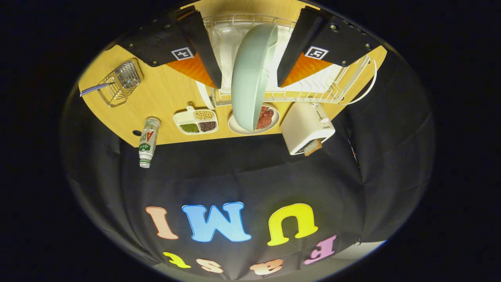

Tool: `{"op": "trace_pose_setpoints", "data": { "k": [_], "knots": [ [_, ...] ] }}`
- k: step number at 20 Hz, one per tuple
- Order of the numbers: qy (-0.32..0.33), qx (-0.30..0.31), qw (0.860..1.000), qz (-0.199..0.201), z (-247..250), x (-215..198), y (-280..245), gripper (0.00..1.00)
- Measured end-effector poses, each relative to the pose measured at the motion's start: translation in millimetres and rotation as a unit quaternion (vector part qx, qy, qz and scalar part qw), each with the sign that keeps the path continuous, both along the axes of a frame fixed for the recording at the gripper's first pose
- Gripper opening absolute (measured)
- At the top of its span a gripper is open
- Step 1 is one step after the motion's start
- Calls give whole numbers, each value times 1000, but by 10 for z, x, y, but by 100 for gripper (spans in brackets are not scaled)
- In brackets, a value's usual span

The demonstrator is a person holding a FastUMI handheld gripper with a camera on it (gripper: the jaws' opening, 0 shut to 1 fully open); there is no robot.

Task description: Take the plate from the dish rack, then take the spoon from the basket and place it into the plate.

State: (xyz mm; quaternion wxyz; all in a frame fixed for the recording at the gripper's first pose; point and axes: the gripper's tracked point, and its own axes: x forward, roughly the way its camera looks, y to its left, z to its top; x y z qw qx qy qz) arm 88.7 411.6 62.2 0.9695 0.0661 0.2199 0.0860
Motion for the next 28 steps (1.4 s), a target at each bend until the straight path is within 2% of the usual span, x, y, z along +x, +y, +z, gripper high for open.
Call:
{"op": "trace_pose_setpoints", "data": {
  "k": [2, 3, 7, 9, 10, 11, 15, 18, 21, 28],
  "knots": [
    [19, 8, 1000, 7, -122, 70, 28, 88],
    [27, 11, 1000, 11, -177, 91, 51, 79],
    [61, 15, 998, 22, -311, 157, 115, 79],
    [68, 6, 997, 25, -355, 134, 151, 50],
    [74, -6, 997, 21, -360, 133, 146, 51],
    [75, -15, 997, 17, -354, 123, 121, 46],
    [87, -52, 995, -26, -375, 113, 6, 40],
    [71, -78, 993, -62, -226, 151, -52, 36],
    [51, -124, 988, -70, -28, 209, -9, 33],
    [17, -246, 965, -88, 309, 197, -22, 33]
  ]
}}
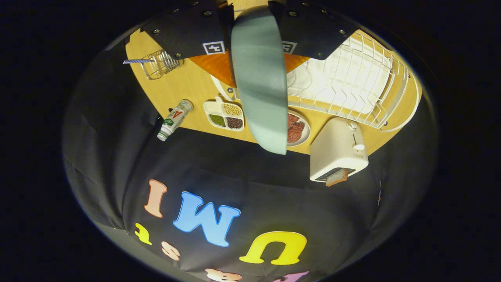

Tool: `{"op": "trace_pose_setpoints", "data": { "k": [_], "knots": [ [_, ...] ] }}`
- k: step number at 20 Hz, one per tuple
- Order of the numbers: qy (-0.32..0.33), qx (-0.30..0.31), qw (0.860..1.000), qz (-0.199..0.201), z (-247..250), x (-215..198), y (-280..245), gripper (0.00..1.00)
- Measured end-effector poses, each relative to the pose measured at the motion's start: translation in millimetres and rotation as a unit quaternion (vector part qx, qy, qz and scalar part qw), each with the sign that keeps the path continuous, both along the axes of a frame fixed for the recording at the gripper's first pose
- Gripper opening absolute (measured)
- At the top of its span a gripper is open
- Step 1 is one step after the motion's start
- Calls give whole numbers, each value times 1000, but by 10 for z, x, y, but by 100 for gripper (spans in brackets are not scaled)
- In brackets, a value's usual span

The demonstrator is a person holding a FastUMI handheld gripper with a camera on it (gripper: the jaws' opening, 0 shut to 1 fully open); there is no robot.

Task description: Take the plate from the dish rack, then take the spoon from the basket and place it into the plate.

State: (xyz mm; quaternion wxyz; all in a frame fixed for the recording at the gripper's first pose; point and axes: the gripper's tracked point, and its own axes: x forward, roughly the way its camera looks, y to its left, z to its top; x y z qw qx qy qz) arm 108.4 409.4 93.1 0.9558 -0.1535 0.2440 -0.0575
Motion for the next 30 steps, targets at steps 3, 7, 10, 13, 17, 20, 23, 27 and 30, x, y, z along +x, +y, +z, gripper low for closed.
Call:
{"op": "trace_pose_setpoints", "data": {
  "k": [3, 7, 10, 13, 17, 20, 23, 27, 30],
  "knots": [
    [-13, -15, 1000, 2, 171, -108, -17, 33],
    [-29, -6, 999, -16, 382, -379, -162, 33],
    [-38, -8, 999, -37, 535, -647, -363, 33],
    [-42, 2, 998, -51, 597, -935, -546, 33],
    [-33, 2, 997, -62, 534, -1372, -743, 33],
    [-18, 9, 997, -69, 373, -1697, -869, 33],
    [1, 25, 997, -72, 167, -1961, -946, 33],
    [24, 36, 997, -65, -66, -2164, -991, 33],
    [39, 49, 996, -58, -252, -2254, -992, 33]
  ]
}}
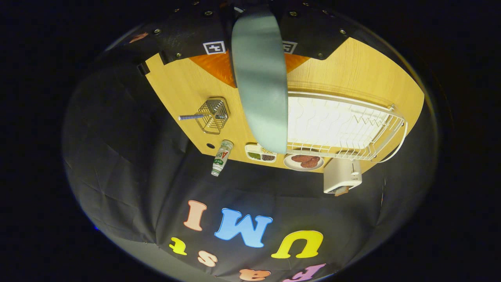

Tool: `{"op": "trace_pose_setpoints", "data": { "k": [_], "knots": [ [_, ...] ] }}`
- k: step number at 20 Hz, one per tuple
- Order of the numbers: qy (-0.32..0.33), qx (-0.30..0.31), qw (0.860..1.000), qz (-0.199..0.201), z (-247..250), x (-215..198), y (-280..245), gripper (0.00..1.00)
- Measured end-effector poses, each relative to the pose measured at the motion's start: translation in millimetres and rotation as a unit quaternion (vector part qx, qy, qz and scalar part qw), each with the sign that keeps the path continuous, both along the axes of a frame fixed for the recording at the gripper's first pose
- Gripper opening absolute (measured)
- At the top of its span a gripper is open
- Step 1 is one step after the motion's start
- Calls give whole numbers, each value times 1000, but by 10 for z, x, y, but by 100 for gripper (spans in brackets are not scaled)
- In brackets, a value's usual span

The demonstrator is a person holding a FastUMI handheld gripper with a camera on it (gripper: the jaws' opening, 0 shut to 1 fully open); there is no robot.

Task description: Take the plate from the dish rack, then take the spoon from the basket and place it into the plate.

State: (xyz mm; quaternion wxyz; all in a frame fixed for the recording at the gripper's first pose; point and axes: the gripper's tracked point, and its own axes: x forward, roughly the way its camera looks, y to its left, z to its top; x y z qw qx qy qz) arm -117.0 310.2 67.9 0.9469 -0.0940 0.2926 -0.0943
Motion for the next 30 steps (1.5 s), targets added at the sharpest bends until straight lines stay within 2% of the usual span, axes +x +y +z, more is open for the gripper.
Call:
{"op": "trace_pose_setpoints", "data": {
  "k": [6, 10, 17, 19, 22, 24, 26, 30],
  "knots": [
    [53, 78, 995, 14, -523, -141, 187, 33],
    [62, 153, 986, 14, -689, -179, 346, 33],
    [64, 292, 954, -4, -906, -67, 557, 33],
    [69, 328, 942, -15, -1007, -37, 583, 39],
    [63, 372, 926, -32, -1098, -3, 598, 39],
    [60, 391, 917, -40, -1143, 36, 595, 39],
    [67, 386, 918, -52, -1214, 29, 539, 40],
    [75, 362, 927, -66, -1311, 17, 397, 56]
  ]
}}
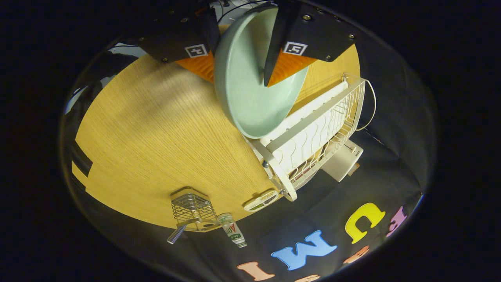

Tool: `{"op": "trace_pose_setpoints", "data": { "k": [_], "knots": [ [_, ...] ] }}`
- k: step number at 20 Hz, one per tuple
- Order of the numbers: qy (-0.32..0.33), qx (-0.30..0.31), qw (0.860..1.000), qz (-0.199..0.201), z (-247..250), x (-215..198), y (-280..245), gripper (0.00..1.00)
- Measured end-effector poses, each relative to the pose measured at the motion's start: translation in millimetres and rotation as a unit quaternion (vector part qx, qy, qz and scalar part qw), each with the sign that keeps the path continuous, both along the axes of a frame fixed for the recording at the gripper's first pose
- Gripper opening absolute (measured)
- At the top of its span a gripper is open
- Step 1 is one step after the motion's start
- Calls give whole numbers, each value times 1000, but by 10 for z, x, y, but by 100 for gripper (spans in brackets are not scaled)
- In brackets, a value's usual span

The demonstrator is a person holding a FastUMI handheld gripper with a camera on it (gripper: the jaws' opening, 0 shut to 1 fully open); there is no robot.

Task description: Take the plate from the dish rack, then take the spoon from the basket and place it into the plate.

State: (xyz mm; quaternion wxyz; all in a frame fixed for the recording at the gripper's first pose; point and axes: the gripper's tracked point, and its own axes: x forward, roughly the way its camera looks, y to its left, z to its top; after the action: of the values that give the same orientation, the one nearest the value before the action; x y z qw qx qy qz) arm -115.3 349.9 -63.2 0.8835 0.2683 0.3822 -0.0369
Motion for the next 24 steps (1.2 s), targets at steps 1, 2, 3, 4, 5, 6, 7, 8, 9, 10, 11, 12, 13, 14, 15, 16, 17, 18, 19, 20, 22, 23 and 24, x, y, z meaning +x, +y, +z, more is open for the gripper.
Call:
{"op": "trace_pose_setpoints", "data": {
  "k": [1, 2, 3, 4, 5, 6, 7, 8, 9, 10, 11, 12, 13, 14, 15, 16, 17, 18, 19, 20, 22, 23, 24],
  "knots": [
    [3, -7, 1000, -5, -8, -4, -59, 60],
    [3, -8, 1000, -10, -4, -7, -89, 61],
    [0, -6, 1000, -14, 20, 4, -123, 61],
    [-2, -5, 1000, -19, 40, 4, -147, 61],
    [-6, -5, 1000, -24, 65, 18, -178, 61],
    [-9, -7, 1000, -27, 81, 32, -207, 61],
    [-13, -11, 999, -31, 119, 58, -246, 61],
    [-21, -16, 999, -36, 169, 76, -292, 61],
    [-28, -23, 998, -42, 239, 103, -358, 61],
    [-37, -30, 998, -50, 304, 127, -432, 61],
    [-47, -38, 996, -61, 389, 167, -533, 61],
    [-58, -43, 995, -72, 476, 204, -621, 61],
    [-68, -47, 993, -84, 574, 260, -723, 61],
    [-78, -49, 991, -96, 655, 317, -824, 61],
    [-89, -51, 989, -109, 748, 392, -936, 61],
    [-100, -53, 986, -121, 825, 473, -1048, 61],
    [-110, -56, 983, -133, 903, 564, -1173, 61],
    [-120, -58, 980, -146, 962, 645, -1294, 60],
    [-128, -61, 977, -158, 1015, 736, -1429, 60],
    [-135, -62, 974, -169, 1044, 823, -1542, 60],
    [-138, -65, 969, -194, 1057, 979, -1787, 61],
    [-140, -65, 966, -207, 1056, 1045, -1909, 61],
    [-140, -65, 964, -218, 1048, 1094, -2005, 61]
  ]
}}
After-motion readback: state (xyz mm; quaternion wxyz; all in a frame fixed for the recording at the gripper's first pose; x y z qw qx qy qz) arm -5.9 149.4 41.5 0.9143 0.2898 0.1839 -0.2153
